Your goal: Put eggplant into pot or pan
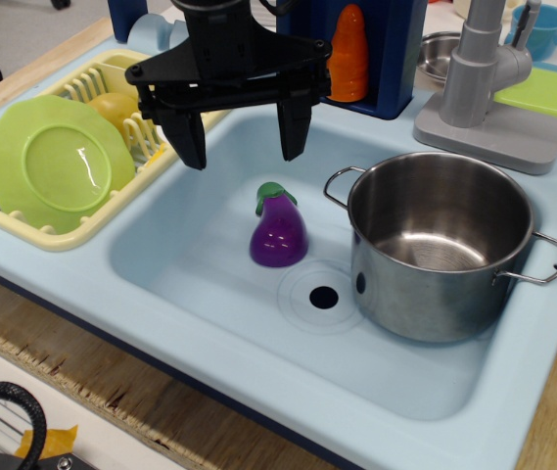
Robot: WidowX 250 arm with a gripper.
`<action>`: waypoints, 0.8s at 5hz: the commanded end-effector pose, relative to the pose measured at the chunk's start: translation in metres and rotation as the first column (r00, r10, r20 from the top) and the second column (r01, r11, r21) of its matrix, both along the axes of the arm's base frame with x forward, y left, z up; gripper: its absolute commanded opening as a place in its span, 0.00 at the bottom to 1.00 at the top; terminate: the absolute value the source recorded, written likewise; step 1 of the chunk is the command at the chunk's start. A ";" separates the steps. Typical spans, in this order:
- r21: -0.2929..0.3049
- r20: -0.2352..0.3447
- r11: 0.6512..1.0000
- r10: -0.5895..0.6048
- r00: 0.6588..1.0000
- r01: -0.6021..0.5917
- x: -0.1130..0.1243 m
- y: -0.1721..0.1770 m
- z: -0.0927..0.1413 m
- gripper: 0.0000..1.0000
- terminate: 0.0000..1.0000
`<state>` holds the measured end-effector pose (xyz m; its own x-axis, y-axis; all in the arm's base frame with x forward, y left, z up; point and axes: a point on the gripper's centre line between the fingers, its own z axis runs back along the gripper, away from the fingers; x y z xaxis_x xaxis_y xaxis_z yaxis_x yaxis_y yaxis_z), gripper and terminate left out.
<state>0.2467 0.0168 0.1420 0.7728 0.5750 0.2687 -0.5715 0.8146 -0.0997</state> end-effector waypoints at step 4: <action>-0.014 -0.050 0.979 0.205 0.978 -0.206 0.025 -0.002 -0.031 1.00 0.00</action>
<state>0.2686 0.0091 0.0937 0.6530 0.7381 0.1696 -0.7388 0.6701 -0.0715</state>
